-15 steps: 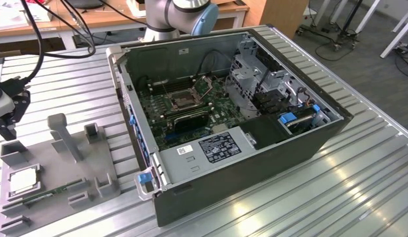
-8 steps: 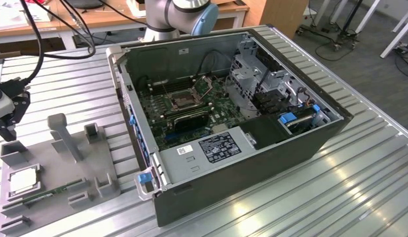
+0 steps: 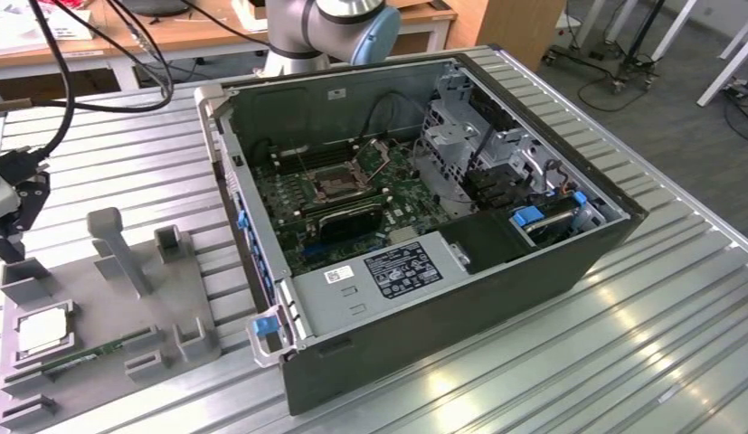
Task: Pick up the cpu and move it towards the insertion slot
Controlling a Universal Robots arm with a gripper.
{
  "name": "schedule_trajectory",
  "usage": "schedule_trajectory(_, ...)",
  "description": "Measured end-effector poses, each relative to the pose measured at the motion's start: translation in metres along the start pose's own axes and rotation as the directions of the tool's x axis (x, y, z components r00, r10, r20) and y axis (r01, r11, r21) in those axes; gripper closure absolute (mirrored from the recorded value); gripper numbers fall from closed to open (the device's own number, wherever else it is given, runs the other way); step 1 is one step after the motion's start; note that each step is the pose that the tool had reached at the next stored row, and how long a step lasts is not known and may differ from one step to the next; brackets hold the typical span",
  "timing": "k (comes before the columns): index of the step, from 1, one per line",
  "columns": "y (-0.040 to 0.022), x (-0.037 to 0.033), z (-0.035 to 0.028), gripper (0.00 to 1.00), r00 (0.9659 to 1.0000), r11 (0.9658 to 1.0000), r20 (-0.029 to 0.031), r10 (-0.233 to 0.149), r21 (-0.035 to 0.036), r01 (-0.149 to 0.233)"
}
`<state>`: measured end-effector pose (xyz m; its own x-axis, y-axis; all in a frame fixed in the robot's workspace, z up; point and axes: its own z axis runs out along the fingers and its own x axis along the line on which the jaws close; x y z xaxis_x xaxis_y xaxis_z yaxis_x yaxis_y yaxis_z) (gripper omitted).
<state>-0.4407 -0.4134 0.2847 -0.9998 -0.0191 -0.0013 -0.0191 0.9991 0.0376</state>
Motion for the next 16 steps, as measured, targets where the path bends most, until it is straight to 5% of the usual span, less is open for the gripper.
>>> schedule_trajectory(16, -0.0058, 0.0053, 0.0074, 0.89, 1.0, 1.0, 0.0, 0.0, 0.0026, 0.0)
